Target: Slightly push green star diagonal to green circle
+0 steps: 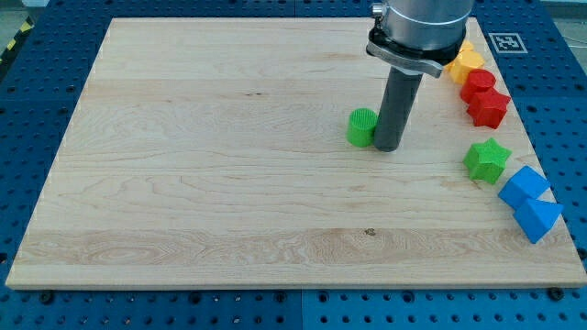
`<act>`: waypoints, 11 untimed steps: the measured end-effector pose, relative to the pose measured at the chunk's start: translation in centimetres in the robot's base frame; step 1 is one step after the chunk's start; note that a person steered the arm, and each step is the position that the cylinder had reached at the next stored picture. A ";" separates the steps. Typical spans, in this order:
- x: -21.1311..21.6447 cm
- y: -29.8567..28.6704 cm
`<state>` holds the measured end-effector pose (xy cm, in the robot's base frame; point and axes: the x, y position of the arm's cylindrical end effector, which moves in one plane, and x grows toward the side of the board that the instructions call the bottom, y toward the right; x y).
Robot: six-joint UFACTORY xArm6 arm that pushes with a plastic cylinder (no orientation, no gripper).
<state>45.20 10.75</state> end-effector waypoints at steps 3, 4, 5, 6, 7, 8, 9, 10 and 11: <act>-1.8 2.3; -2.9 4.3; -2.9 4.3; -2.9 5.4; -2.9 7.5; -2.9 9.5; -2.4 12.4; -1.7 16.0; 0.8 16.5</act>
